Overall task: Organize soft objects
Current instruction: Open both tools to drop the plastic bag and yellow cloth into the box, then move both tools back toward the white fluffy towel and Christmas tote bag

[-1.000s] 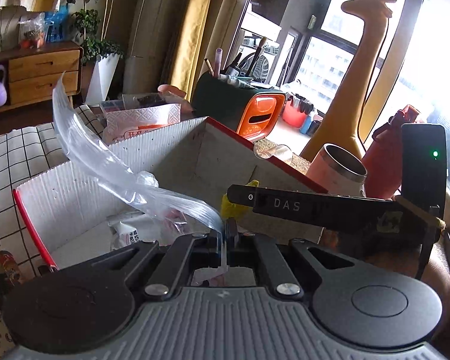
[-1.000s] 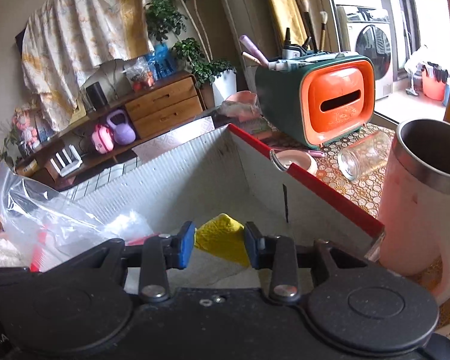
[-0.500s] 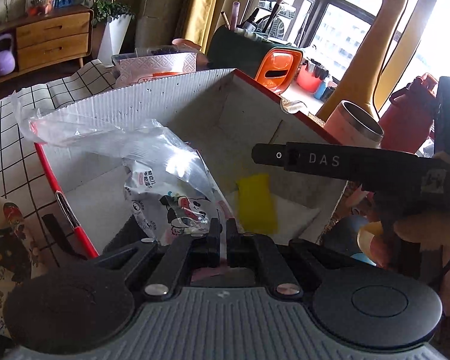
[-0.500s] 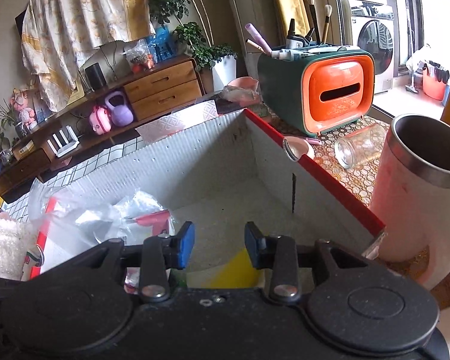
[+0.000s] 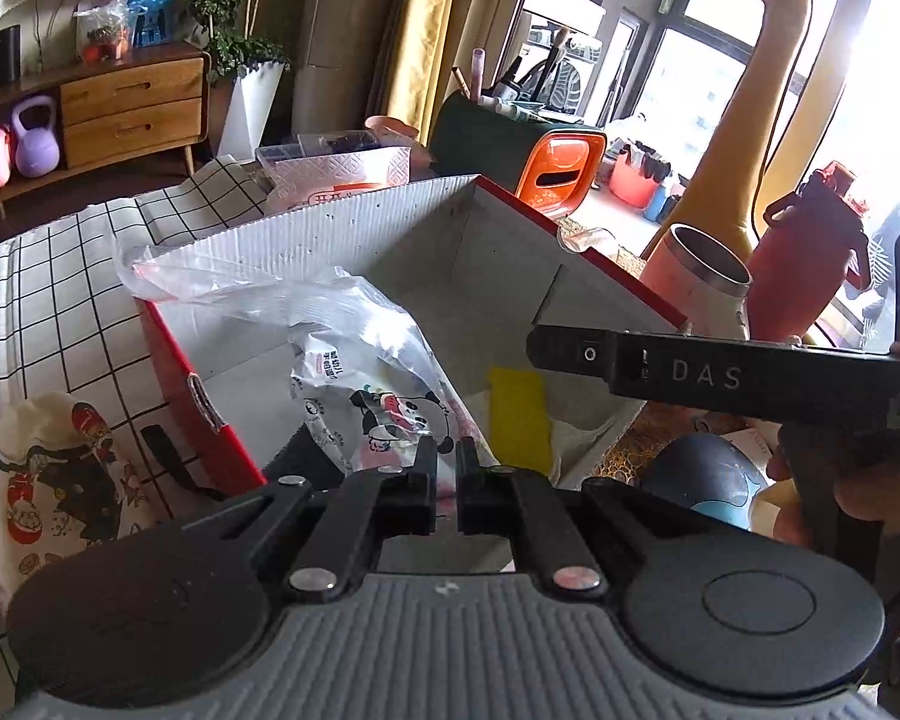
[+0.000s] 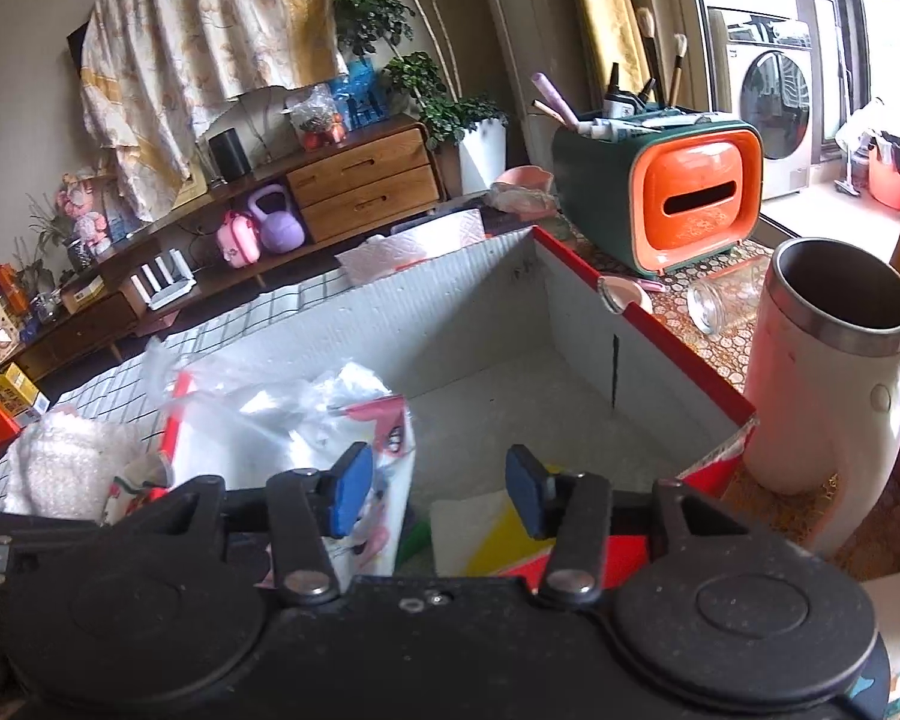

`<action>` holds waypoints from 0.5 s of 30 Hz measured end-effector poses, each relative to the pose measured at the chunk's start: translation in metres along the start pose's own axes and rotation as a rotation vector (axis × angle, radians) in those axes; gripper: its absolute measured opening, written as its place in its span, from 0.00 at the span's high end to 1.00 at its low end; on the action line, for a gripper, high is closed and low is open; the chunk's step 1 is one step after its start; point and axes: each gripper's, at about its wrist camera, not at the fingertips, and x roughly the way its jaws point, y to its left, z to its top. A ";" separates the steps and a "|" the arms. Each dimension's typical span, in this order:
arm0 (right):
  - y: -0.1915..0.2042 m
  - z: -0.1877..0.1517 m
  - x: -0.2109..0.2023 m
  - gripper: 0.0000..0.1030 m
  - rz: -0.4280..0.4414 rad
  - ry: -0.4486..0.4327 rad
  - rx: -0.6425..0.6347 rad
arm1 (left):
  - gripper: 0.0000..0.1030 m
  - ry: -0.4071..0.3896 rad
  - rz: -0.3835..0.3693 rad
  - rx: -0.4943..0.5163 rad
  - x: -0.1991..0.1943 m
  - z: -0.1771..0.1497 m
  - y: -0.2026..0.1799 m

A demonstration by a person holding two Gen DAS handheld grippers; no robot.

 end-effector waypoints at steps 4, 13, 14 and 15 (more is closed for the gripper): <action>0.010 -0.005 -0.015 0.49 0.011 -0.006 -0.022 | 0.85 -0.017 -0.006 -0.025 -0.016 -0.002 0.003; 0.039 -0.018 -0.052 0.38 0.054 -0.032 -0.077 | 0.46 -0.103 0.012 -0.027 -0.066 -0.015 0.006; 0.041 -0.019 -0.055 0.38 0.060 -0.033 -0.081 | 0.46 -0.110 0.017 -0.023 -0.072 -0.017 0.006; 0.045 -0.021 -0.060 0.38 0.069 -0.034 -0.084 | 0.46 -0.115 0.022 -0.019 -0.078 -0.019 0.007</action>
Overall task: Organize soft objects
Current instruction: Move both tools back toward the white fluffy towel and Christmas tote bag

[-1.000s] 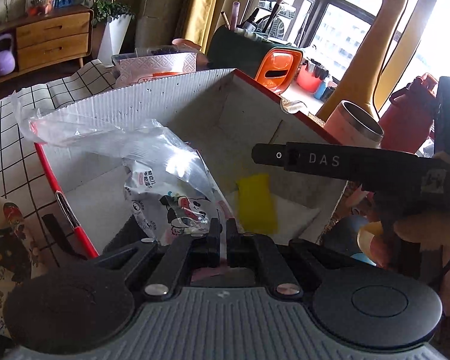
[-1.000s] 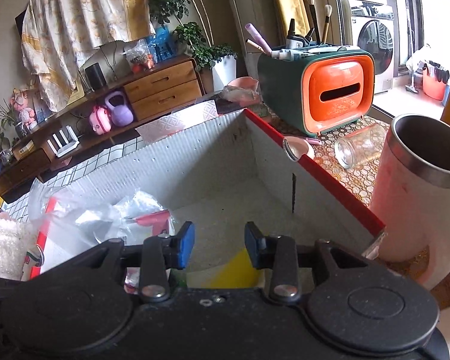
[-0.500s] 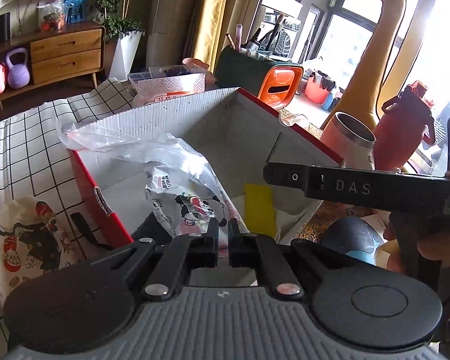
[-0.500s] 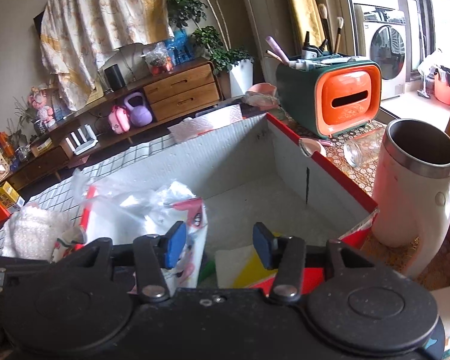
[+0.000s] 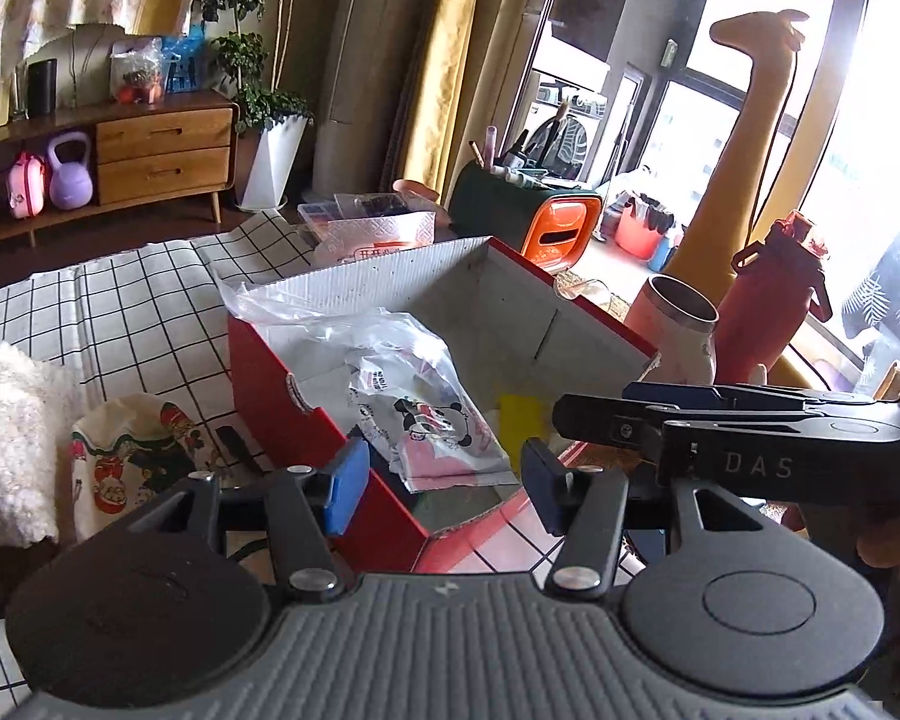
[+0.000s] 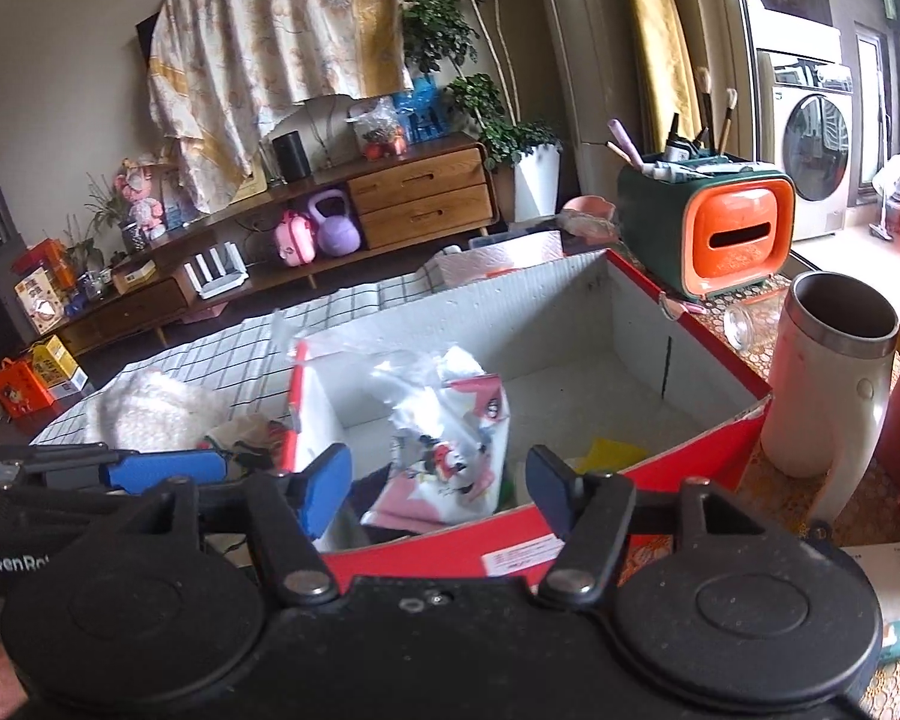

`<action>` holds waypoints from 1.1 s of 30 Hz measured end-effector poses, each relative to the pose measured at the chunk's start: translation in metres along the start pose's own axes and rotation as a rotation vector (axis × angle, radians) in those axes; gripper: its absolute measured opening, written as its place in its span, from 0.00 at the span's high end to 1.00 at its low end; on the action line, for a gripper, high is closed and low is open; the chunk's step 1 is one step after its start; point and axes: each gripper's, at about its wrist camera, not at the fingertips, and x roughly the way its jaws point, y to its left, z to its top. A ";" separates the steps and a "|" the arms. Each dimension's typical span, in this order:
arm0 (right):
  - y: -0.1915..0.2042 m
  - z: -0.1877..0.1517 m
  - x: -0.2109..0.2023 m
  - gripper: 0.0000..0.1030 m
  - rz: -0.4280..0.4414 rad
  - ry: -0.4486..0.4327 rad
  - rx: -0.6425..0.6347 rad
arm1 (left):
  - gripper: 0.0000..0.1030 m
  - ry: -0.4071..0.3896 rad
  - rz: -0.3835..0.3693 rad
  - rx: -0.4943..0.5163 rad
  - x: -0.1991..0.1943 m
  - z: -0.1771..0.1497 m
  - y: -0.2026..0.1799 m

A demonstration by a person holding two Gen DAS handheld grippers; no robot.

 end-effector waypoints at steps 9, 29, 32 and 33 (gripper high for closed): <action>0.039 -0.010 -0.033 0.19 0.061 -0.035 -0.053 | 0.36 -0.043 0.071 -0.051 -0.054 -0.020 0.022; 0.122 -0.044 -0.031 0.00 0.161 -0.037 -0.167 | 0.07 -0.096 0.182 -0.126 -0.132 -0.066 0.083; 0.133 -0.051 -0.020 0.00 0.168 -0.017 -0.187 | 0.00 -0.104 0.189 -0.151 -0.137 -0.069 0.095; 0.136 -0.054 -0.016 0.00 0.169 -0.011 -0.193 | 0.00 -0.110 0.193 -0.160 -0.138 -0.070 0.100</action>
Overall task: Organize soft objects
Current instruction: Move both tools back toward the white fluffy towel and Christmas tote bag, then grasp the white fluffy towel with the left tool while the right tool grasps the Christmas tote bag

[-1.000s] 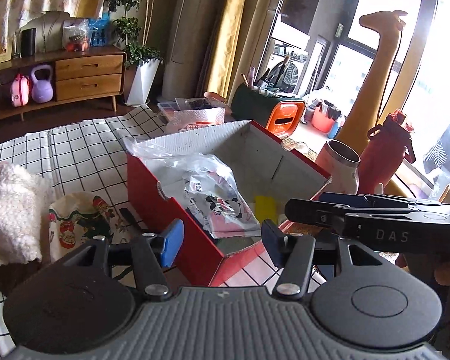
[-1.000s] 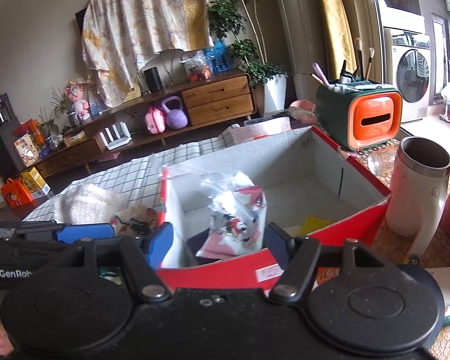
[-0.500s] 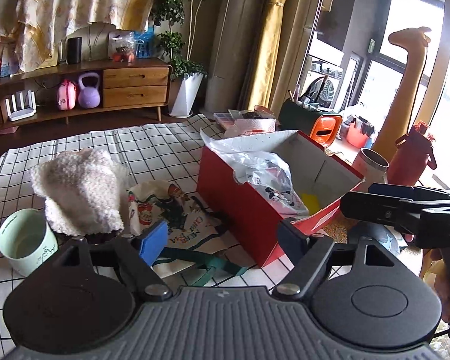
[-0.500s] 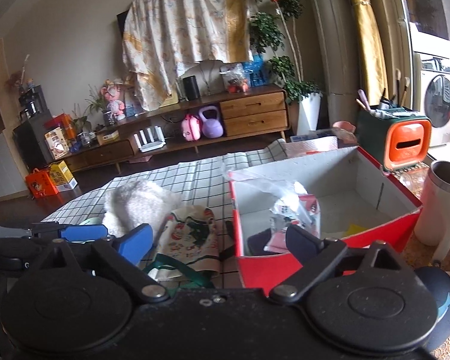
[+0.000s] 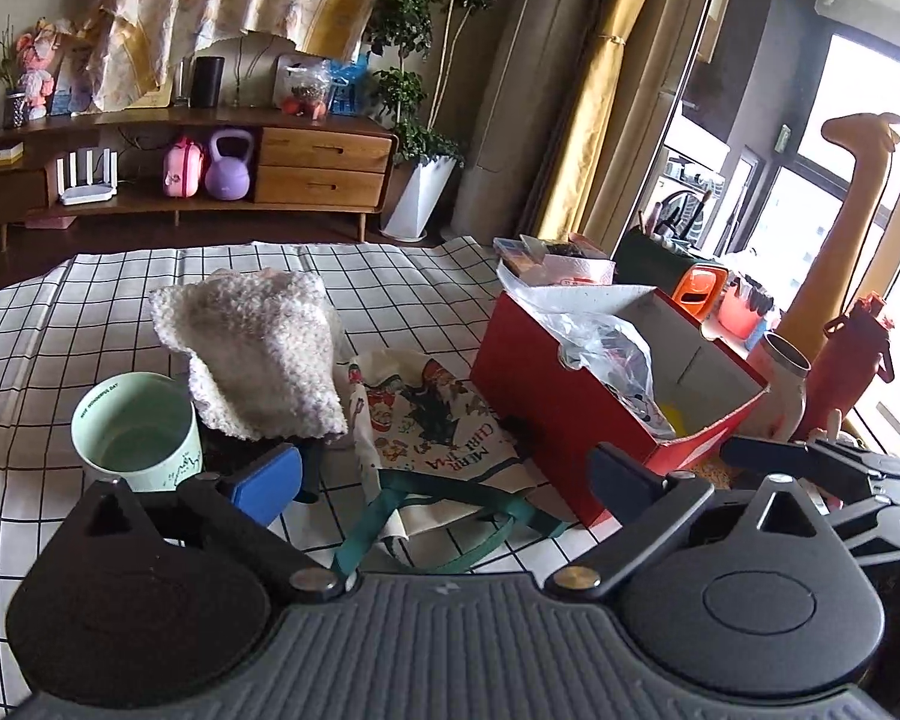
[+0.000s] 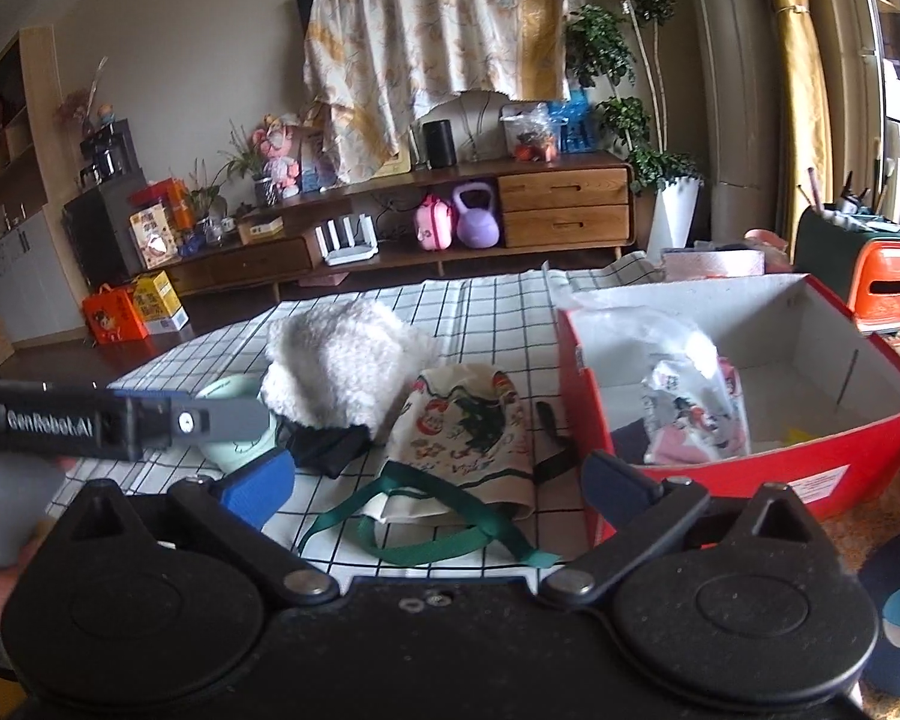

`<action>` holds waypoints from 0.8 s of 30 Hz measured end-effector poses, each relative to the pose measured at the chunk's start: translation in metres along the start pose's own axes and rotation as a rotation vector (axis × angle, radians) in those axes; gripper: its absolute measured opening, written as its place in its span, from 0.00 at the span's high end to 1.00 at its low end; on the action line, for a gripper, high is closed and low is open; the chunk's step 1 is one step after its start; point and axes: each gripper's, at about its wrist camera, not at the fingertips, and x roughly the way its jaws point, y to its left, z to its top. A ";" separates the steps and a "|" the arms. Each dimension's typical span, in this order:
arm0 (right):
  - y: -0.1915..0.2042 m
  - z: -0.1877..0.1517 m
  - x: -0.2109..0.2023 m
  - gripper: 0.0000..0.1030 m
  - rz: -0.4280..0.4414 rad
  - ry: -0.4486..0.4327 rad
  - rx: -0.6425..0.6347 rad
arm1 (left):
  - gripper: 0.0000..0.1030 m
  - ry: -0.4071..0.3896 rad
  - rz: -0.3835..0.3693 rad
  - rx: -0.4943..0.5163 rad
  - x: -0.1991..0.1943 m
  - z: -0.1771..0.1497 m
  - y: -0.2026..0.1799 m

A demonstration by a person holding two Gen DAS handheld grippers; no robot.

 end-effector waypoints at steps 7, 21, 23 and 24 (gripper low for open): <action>0.015 -0.008 0.033 0.00 0.003 0.038 -0.038 | 0.00 -0.057 0.082 -0.017 0.008 0.009 0.022; 0.008 0.002 0.111 0.06 -0.114 0.058 -0.049 | 0.00 -0.013 0.195 -0.061 0.081 0.042 0.050; 0.010 0.003 0.120 0.12 -0.153 0.055 -0.052 | 0.00 -0.015 0.237 -0.045 0.092 0.046 0.048; 0.011 0.003 0.124 0.15 -0.169 0.057 -0.055 | 0.00 -0.015 0.249 -0.042 0.097 0.047 0.047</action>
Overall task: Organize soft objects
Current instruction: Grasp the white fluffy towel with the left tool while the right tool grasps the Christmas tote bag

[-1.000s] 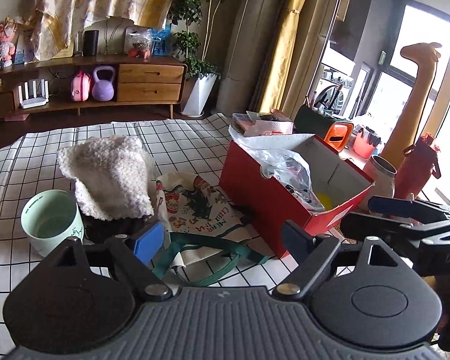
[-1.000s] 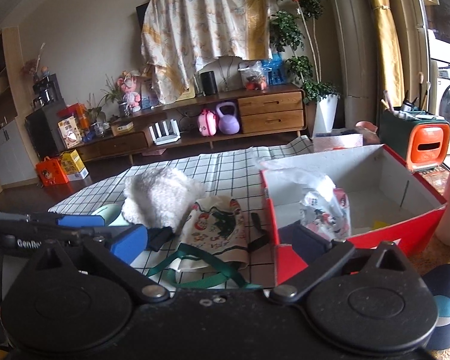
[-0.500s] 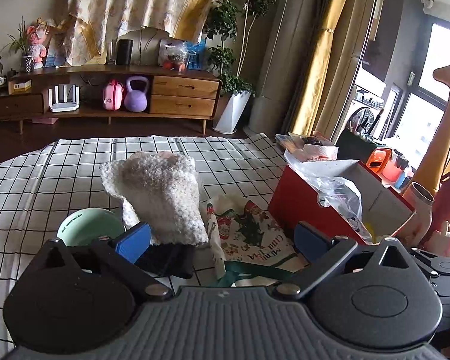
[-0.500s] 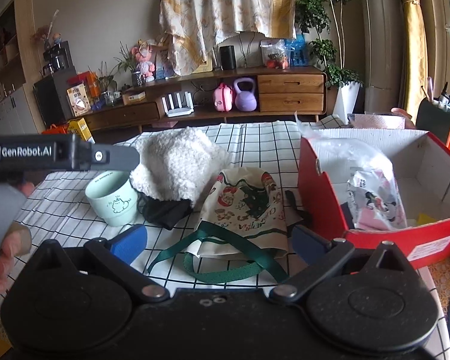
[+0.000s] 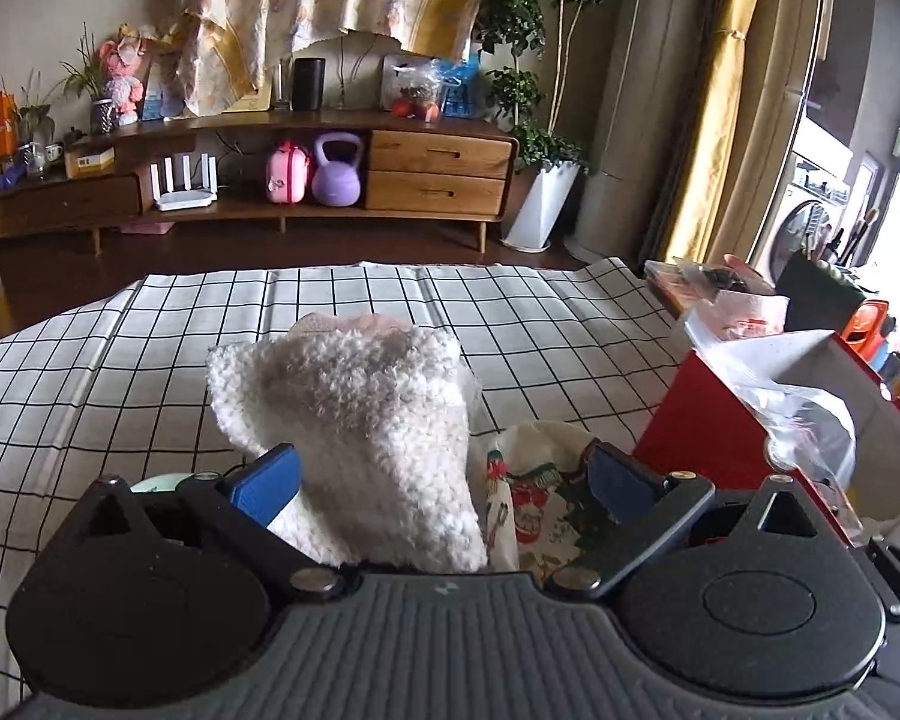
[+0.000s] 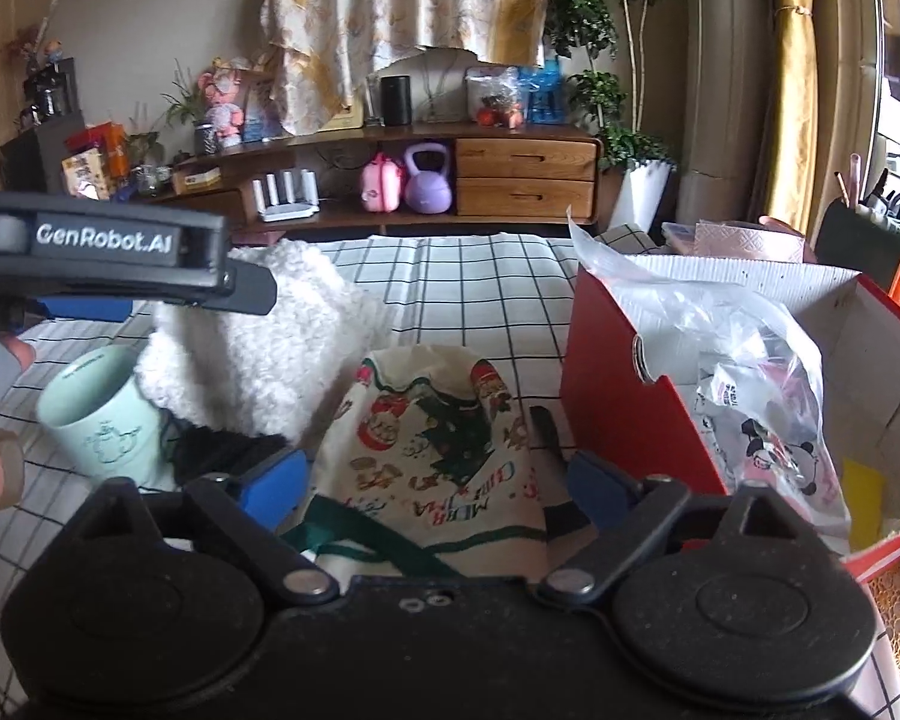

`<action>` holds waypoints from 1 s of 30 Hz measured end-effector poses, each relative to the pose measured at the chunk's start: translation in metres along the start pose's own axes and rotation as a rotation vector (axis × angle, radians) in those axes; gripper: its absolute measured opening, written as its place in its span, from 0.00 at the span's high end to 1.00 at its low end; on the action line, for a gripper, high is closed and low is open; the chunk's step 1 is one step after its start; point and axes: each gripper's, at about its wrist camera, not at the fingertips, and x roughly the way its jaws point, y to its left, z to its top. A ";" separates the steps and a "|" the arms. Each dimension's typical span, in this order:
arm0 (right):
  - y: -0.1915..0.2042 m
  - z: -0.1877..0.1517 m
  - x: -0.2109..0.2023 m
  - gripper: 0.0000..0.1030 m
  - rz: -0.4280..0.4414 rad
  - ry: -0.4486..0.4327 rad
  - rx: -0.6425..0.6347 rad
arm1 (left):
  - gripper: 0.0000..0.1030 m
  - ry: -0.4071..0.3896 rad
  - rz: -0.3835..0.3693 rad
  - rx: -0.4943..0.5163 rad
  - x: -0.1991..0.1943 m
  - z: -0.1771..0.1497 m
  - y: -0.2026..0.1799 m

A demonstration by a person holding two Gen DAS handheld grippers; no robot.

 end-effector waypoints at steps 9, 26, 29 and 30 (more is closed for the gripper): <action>-0.005 -0.008 0.036 0.36 -0.106 0.036 0.030 | 0.01 -0.009 0.082 0.048 0.035 0.003 -0.012; -0.025 -0.021 0.044 0.78 -0.100 0.027 0.113 | 0.65 0.021 0.112 0.065 0.064 -0.007 -0.011; -0.026 -0.022 0.040 0.83 -0.097 0.015 0.112 | 0.73 0.018 0.111 0.073 0.063 -0.007 -0.012; -0.026 -0.022 0.039 0.84 -0.092 0.009 0.111 | 0.77 0.017 0.111 0.079 0.062 -0.007 -0.013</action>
